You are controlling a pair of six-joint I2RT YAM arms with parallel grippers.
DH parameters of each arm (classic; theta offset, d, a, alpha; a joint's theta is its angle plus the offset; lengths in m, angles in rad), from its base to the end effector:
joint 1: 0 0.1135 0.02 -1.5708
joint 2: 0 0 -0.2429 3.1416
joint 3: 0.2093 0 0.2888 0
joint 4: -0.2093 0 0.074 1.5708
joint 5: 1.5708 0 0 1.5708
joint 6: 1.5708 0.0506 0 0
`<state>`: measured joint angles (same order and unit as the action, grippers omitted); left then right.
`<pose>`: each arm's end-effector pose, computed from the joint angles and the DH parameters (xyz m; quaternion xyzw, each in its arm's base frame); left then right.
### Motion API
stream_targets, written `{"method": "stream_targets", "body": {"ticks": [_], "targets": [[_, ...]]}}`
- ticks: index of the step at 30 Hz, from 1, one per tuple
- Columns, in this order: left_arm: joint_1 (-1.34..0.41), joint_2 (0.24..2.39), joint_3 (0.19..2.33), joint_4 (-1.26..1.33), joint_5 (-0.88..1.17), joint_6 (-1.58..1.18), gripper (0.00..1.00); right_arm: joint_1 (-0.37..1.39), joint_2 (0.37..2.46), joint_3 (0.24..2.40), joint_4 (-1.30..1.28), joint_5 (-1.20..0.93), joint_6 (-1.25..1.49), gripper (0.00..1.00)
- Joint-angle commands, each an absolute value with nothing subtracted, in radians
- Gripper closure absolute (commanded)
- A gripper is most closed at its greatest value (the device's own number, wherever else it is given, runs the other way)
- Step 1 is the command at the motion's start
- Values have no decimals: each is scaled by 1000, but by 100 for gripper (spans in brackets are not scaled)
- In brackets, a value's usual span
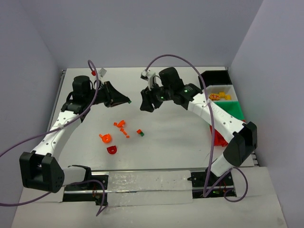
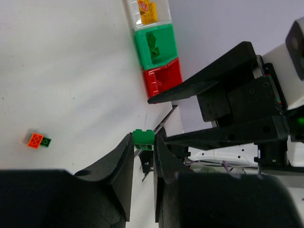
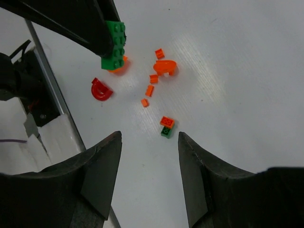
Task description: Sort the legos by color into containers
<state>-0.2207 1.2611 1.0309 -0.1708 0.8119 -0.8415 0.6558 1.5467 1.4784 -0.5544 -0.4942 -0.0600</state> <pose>0.3187 -0.1091 0.2963 -0.0264 0.7960 -0.5408 0.2706 0.2995 0.2607 0.3278 -0.4068 0.7689 0.3380 0.3593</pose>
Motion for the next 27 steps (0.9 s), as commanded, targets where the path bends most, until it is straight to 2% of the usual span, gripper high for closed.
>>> {"method": "stream_targets", "body": {"ticks": [1,17,27], "targets": [[-221,1253,1054,-211,773,-918,100,681,1595,1605,-511,-482,45,42],[-249,1262,1034,-164,797,-949,100,725,1761,1775,-575,-520,57,42],[-252,1262,1026,-139,802,-961,100,751,1768,1781,-569,-506,35,50]]}}
